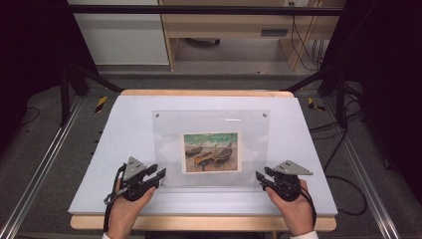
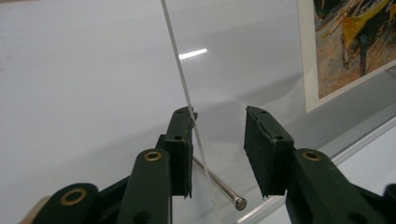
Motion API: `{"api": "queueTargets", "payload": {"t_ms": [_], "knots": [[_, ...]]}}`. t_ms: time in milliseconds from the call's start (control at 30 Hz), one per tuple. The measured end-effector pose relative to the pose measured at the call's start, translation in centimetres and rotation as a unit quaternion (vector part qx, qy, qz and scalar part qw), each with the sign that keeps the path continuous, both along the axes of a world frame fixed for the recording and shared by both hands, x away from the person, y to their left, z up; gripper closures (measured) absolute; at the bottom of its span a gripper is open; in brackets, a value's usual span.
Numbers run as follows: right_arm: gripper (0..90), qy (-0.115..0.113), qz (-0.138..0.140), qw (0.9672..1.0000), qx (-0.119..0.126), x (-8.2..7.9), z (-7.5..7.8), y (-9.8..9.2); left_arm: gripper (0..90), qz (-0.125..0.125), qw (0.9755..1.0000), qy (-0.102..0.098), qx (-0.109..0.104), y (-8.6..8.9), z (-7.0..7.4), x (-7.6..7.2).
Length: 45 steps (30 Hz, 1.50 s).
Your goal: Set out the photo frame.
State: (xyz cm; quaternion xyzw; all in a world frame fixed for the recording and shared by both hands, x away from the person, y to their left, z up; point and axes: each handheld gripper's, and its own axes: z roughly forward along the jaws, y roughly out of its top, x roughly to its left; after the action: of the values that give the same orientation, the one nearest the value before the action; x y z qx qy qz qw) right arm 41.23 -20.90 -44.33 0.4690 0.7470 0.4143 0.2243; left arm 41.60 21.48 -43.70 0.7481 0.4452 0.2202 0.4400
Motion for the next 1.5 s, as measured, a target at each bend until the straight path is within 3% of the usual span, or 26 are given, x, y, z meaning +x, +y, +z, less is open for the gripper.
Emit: {"api": "queueTargets", "payload": {"t_ms": [1500], "knots": [[65.8,0.002,0.003,1.0,-0.005,-0.7,-0.15,-0.2,65.4,-0.002,1.0,-0.001,0.001,0.17,-0.01,-0.41]]}}
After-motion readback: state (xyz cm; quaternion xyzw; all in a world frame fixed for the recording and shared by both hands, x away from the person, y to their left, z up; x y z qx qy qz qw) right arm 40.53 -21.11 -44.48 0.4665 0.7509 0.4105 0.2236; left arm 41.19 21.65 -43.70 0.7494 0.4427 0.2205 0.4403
